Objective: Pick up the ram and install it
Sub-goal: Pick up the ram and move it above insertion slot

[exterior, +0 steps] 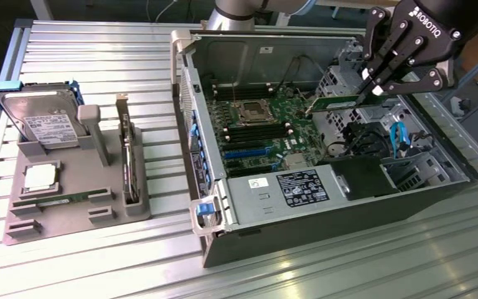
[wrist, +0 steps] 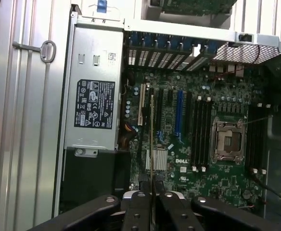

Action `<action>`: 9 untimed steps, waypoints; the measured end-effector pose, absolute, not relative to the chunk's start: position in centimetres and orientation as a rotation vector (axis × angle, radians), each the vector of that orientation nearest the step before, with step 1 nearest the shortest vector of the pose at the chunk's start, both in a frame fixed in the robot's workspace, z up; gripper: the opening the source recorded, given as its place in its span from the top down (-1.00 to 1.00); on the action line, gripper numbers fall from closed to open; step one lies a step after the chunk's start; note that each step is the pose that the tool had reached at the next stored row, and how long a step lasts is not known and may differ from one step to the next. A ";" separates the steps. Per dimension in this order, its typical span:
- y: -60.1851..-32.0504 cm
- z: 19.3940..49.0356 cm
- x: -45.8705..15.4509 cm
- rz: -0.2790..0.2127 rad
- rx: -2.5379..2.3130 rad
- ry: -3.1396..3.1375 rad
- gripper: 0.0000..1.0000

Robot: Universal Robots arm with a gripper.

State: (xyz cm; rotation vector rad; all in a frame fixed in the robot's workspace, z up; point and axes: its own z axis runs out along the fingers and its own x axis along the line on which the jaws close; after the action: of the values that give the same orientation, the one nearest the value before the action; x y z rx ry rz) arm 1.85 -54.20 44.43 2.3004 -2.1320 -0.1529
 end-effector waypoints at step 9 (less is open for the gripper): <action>-54.2 44.4 3.7 -0.154 2.300 -2.131 0.73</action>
State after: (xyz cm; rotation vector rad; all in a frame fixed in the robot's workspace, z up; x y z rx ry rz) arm 3.69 -54.20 44.41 2.2996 -2.1315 -0.1544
